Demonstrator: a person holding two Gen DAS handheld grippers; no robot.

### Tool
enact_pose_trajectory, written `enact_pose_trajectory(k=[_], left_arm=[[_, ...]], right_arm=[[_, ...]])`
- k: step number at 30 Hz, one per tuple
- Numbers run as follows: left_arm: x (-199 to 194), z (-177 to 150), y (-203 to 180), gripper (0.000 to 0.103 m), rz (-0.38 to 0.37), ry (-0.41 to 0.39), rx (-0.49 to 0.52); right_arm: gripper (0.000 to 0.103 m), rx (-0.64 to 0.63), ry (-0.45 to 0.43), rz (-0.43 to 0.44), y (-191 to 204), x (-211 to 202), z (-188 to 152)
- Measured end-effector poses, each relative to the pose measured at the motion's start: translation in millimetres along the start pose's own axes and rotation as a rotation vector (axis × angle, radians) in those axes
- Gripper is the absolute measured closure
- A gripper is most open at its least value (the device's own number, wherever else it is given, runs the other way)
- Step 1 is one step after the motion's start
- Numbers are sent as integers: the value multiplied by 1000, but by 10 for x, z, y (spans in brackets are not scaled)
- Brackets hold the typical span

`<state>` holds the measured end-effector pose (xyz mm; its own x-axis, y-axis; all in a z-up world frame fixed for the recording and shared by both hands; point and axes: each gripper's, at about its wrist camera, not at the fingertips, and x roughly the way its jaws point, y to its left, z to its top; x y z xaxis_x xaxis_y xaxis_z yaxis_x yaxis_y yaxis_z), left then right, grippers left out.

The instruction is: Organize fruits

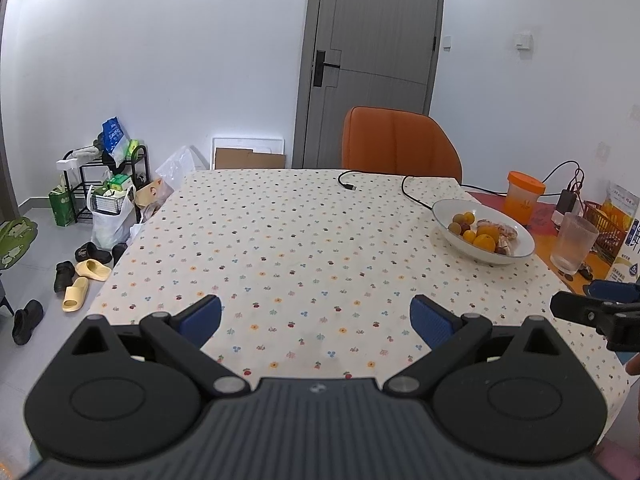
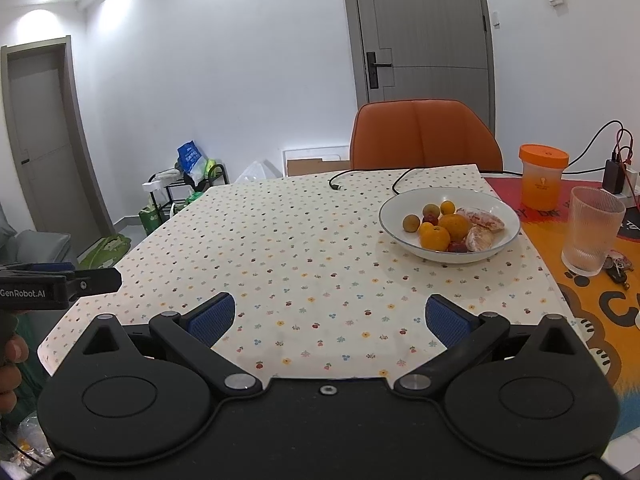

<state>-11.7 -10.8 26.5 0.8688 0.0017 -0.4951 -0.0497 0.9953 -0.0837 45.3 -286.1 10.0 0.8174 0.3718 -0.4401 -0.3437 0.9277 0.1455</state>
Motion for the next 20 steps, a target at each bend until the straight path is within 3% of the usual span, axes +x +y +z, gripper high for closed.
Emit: enact_pose_trajectory(k=[20], left_arm=[[32,-6,-22,3,-7,18,11]], right_arm=[[0,7,15,-1,-21,33,-31]])
